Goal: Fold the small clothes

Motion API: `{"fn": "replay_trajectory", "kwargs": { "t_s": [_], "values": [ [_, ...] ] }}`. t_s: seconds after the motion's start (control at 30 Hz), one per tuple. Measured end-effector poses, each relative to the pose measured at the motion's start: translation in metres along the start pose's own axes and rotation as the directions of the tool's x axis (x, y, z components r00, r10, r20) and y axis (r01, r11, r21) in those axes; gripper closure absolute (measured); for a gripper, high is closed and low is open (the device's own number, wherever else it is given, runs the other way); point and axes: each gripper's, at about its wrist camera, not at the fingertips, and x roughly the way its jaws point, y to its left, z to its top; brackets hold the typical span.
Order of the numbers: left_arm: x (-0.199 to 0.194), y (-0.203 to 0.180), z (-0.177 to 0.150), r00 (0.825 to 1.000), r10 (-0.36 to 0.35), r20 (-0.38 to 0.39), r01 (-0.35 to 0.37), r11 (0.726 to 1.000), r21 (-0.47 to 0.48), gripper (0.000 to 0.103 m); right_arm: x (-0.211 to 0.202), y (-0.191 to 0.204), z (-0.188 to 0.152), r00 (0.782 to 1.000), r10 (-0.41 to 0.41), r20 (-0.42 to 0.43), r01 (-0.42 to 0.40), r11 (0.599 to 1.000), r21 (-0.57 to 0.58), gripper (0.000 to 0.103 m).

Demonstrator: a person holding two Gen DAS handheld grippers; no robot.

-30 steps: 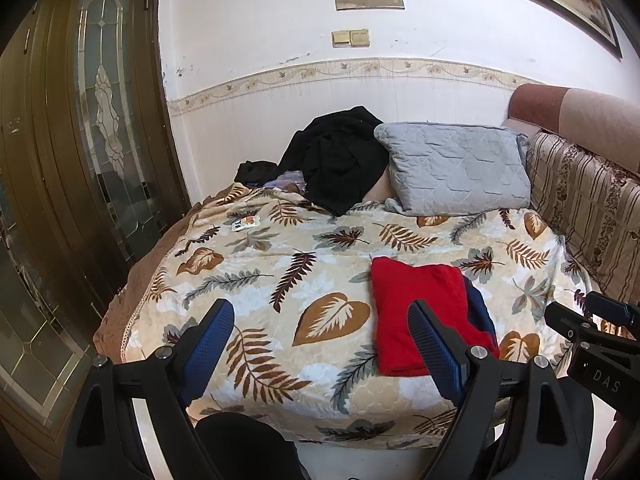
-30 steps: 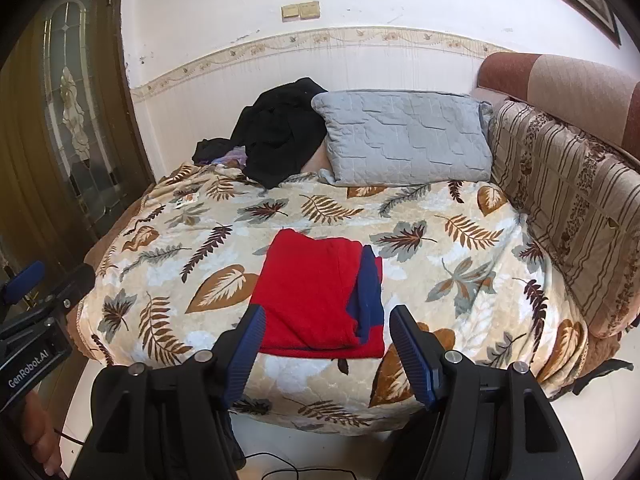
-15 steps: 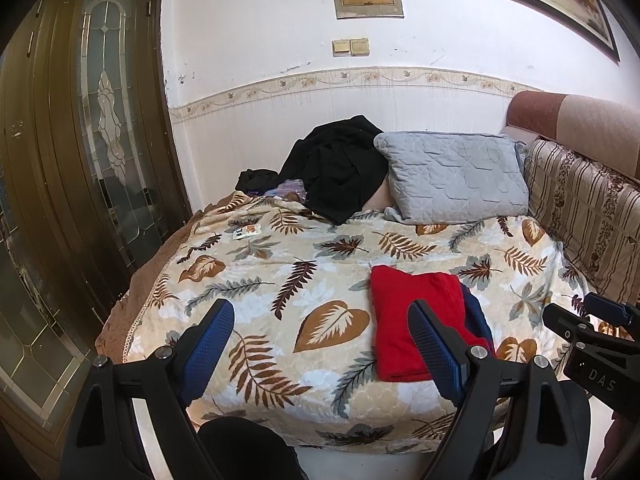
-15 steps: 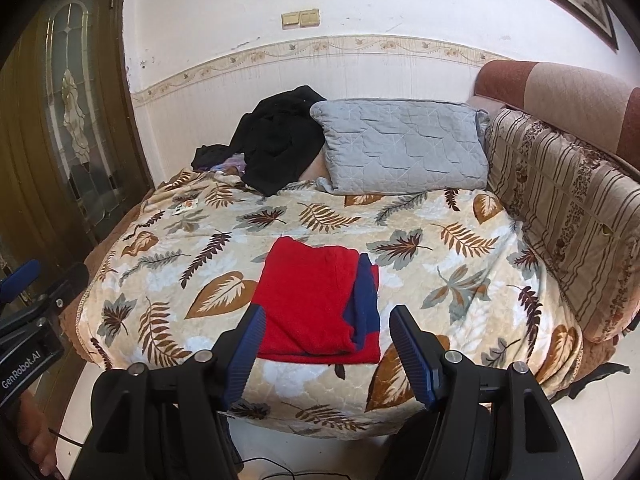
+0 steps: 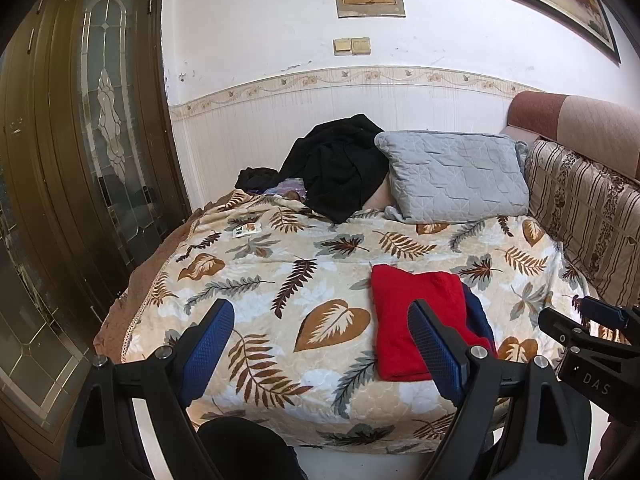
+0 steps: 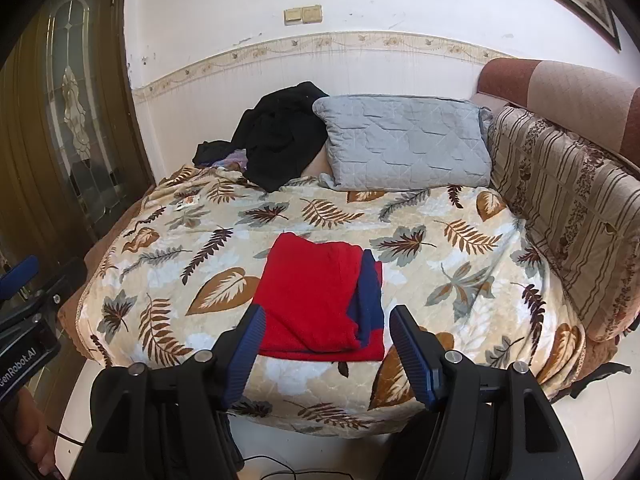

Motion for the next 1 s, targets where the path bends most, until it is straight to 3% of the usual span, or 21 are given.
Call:
{"fn": "replay_trajectory", "kwargs": {
  "t_s": [1.0],
  "values": [
    [0.024,0.014,-0.005,1.000,0.002,-0.024,-0.002,1.000,-0.013,0.014,0.021,0.016,0.007,1.000,-0.003,-0.011,0.002,0.999,-0.035,0.034]
  ]
}}
